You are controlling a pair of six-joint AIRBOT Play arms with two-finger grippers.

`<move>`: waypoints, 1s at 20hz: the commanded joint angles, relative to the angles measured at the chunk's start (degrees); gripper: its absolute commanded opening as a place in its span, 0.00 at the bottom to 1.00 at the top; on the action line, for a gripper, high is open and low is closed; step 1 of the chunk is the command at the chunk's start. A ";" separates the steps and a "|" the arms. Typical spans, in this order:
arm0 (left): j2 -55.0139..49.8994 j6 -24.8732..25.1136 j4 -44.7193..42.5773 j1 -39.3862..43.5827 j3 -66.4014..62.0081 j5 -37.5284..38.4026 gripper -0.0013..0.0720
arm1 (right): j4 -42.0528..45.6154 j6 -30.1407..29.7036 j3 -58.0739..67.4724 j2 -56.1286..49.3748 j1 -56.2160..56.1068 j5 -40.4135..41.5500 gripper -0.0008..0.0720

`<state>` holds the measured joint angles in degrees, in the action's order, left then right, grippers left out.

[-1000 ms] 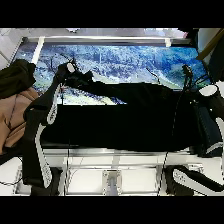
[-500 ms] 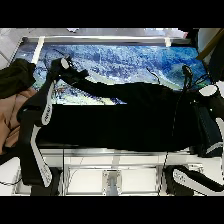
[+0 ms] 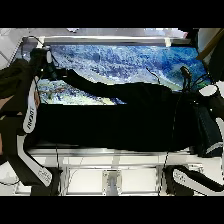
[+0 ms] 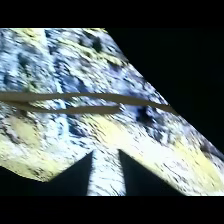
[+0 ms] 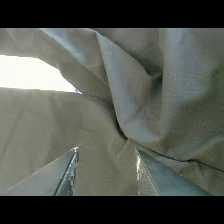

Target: Fold the clothes and pants, and hang the long-sleeved shirts on hangers.

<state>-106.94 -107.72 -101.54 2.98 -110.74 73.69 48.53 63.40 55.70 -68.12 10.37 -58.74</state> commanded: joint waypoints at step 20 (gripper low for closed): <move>-15.45 6.23 43.71 -12.02 1.22 -30.40 0.46 | -0.46 0.17 -0.02 -0.02 -8.70 6.27 0.54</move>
<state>-121.75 -101.84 -58.35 -9.54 -109.49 46.65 48.07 63.51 55.70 -68.12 3.57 -55.18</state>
